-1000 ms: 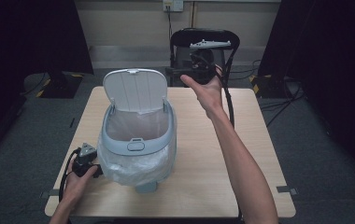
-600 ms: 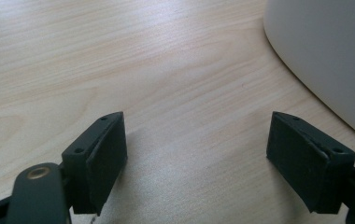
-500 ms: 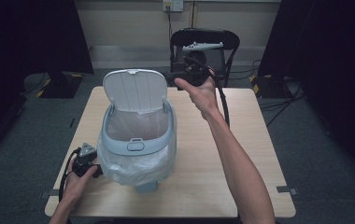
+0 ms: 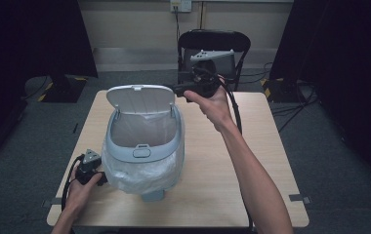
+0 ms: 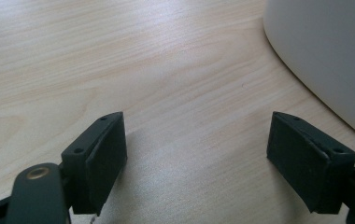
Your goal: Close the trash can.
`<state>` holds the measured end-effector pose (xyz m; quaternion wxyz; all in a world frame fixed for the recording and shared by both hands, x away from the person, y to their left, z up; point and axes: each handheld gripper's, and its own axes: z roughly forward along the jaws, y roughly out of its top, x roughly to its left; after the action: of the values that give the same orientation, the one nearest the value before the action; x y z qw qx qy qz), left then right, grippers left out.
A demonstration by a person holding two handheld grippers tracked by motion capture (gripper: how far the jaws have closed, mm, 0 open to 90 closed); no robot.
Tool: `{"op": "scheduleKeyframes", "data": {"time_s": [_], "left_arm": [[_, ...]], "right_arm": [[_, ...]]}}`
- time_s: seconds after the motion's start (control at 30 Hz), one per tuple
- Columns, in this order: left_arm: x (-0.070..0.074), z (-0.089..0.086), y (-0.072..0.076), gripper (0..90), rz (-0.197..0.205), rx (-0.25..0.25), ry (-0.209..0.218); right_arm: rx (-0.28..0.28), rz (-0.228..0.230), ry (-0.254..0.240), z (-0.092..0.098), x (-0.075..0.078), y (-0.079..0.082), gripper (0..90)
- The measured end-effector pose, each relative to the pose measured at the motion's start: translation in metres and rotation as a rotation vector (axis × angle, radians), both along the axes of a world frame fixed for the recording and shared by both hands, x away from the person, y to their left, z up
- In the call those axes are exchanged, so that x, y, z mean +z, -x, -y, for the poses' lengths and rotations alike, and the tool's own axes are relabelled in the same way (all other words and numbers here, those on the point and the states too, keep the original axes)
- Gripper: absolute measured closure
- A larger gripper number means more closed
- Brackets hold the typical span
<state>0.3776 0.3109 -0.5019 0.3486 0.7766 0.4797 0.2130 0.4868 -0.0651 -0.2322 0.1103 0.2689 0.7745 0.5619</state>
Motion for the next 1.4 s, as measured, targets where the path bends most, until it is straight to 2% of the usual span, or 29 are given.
{"op": "scheduleKeyframes", "data": {"time_s": [0.43,0.47,0.67,0.9,1.17,1.4], "left_arm": [[0.000,0.000,0.000,19.6,0.000,-0.002,-0.002],[0.000,0.000,0.000,19.6,-0.001,-0.002,-0.001],[0.000,0.000,0.000,19.6,-0.001,-0.002,-0.001],[0.000,0.000,0.000,19.6,-0.001,-0.002,-0.001],[0.000,0.000,0.000,19.6,-0.001,-0.002,-0.002],[0.000,0.000,0.000,19.6,0.000,-0.001,-0.002]], "right_arm": [[0.029,0.000,0.010,0.002,-0.010,0.021,26.6],[0.040,0.003,0.007,0.002,-0.011,0.025,28.8],[0.062,0.002,0.004,0.001,-0.014,0.034,28.0],[0.094,0.000,0.024,-0.004,-0.013,0.048,27.7],[0.136,-0.001,0.053,-0.020,-0.021,0.064,26.9],[0.152,-0.006,0.075,-0.030,-0.026,0.073,26.9]]}}
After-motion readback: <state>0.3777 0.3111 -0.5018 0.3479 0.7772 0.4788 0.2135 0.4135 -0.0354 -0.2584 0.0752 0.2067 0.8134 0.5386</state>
